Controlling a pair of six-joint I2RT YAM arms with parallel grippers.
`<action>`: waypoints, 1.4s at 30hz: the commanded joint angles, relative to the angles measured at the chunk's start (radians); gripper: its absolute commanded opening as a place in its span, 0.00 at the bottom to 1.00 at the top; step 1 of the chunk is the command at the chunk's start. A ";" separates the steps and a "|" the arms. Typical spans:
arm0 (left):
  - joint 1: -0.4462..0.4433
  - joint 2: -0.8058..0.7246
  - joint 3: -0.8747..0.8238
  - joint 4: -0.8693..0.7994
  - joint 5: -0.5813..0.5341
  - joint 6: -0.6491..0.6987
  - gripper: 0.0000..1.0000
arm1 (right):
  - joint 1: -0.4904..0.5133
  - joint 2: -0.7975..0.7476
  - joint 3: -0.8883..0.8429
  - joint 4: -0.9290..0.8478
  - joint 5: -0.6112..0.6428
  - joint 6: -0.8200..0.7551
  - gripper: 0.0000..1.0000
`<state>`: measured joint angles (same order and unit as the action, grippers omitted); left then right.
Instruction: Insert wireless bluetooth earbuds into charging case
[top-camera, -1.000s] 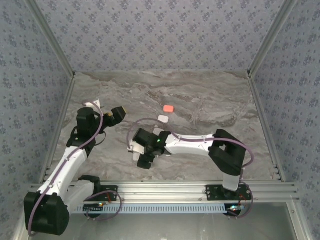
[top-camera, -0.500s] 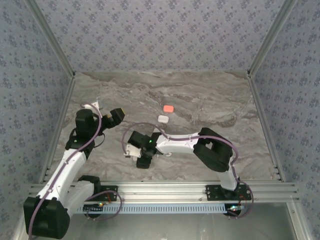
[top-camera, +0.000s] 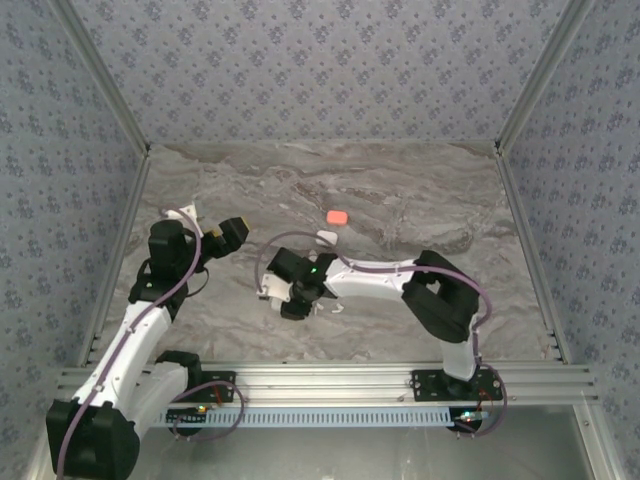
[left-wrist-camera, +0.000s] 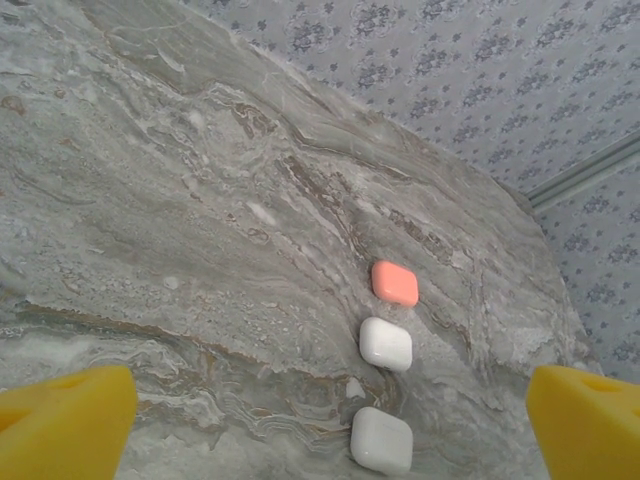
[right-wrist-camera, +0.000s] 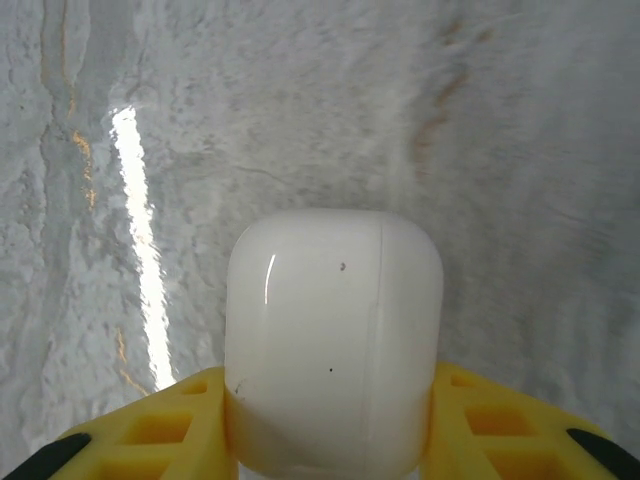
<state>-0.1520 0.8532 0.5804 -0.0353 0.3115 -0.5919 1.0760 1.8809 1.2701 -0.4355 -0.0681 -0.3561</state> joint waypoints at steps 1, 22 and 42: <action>0.006 -0.015 0.015 0.005 0.083 -0.001 0.96 | -0.030 -0.140 -0.015 0.017 0.043 0.002 0.32; -0.255 0.225 0.242 0.176 0.527 -0.019 0.85 | -0.220 -0.536 0.020 0.029 0.077 -0.094 0.32; -0.329 0.355 0.290 0.262 0.535 -0.040 0.36 | -0.218 -0.525 0.037 0.036 0.037 -0.113 0.32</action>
<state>-0.4728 1.1999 0.8249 0.1875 0.8272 -0.6392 0.8616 1.3602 1.2686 -0.3935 -0.0143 -0.4561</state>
